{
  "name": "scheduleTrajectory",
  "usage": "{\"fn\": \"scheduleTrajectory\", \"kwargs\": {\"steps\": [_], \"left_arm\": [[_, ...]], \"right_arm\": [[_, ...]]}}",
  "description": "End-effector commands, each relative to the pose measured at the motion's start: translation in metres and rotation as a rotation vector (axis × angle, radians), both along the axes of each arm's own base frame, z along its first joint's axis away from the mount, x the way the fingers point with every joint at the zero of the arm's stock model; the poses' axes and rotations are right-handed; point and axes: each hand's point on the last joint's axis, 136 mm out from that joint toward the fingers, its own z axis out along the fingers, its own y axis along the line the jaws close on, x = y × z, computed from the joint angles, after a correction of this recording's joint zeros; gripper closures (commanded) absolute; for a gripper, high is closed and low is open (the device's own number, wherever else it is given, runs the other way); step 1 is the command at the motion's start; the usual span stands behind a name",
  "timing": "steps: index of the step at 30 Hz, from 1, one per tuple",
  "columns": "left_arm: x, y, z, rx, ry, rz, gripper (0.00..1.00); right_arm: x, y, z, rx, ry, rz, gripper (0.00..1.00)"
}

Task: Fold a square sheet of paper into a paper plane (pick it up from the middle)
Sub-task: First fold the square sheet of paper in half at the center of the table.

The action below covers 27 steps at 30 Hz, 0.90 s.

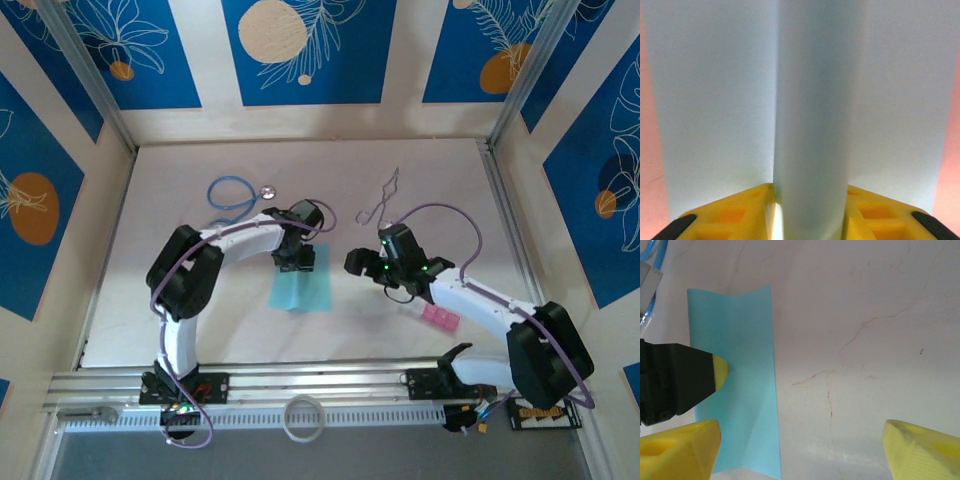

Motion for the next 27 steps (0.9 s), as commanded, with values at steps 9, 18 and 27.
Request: {"fn": "scheduleTrajectory", "kwargs": {"steps": [9, 18, 27], "left_arm": [[0.008, -0.057, 0.077, -0.513, -0.011, 0.022, 0.68], [0.017, -0.065, 0.088, -0.938, 0.051, 0.109, 0.68], [0.004, -0.053, 0.043, -0.822, 0.092, 0.098, 0.67]], "right_arm": [[0.009, -0.020, 0.022, 0.103, -0.026, -0.069, 0.15], [0.023, -0.016, 0.055, 0.185, -0.110, -0.048, 0.16], [0.011, 0.014, 0.051, 0.288, -0.086, 0.125, 0.34]]}}
